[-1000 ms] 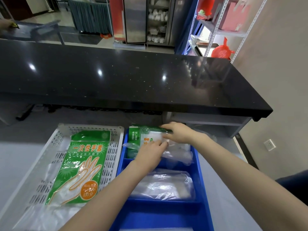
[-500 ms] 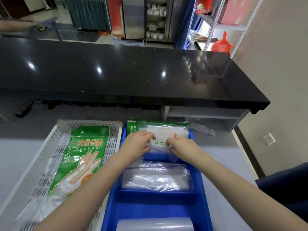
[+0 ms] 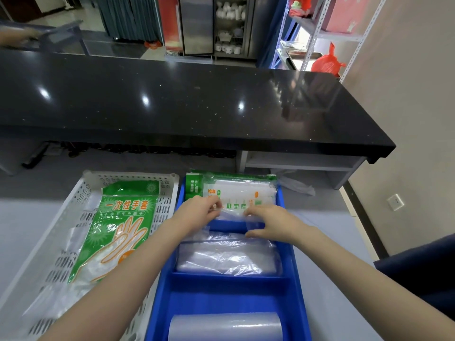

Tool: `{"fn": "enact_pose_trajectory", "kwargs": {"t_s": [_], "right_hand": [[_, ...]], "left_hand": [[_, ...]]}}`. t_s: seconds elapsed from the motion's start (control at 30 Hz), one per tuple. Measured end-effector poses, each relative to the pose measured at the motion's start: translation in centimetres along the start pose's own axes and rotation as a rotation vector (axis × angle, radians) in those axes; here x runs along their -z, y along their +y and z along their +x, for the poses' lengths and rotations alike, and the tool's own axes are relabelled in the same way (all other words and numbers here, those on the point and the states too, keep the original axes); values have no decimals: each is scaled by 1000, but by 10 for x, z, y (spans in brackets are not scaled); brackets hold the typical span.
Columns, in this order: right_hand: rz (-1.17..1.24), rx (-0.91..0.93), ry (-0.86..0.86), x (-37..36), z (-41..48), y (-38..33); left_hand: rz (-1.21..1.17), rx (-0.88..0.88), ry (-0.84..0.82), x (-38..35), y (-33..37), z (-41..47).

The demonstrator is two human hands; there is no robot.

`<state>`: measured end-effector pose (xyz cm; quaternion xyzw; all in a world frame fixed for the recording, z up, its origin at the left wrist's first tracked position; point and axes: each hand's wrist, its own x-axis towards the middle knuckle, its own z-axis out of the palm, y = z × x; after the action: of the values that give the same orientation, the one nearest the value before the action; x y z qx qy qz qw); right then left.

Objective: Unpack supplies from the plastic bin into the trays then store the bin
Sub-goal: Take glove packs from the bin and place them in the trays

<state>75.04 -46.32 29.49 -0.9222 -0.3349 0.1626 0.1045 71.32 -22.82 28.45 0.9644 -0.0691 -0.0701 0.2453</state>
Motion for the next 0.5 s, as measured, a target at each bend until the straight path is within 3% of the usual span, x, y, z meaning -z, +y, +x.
{"fn": "enact_pose_trajectory", "kwargs": {"t_s": [0.17,0.3,0.43,0.5], "right_hand": [[38,-58,88,-1,11,1],[6,-126,299,-9,20,-6],[-300,-9,540,-18,24,-9],[-409,37,574,-20,25,-9]], "left_hand": [[90,-103,167,-1,-2,-9],[145,-95,235,-7,-6,-8],[269,-92,320,-13,-11,-4],[306,-93,320,-13,-13,-4]]}}
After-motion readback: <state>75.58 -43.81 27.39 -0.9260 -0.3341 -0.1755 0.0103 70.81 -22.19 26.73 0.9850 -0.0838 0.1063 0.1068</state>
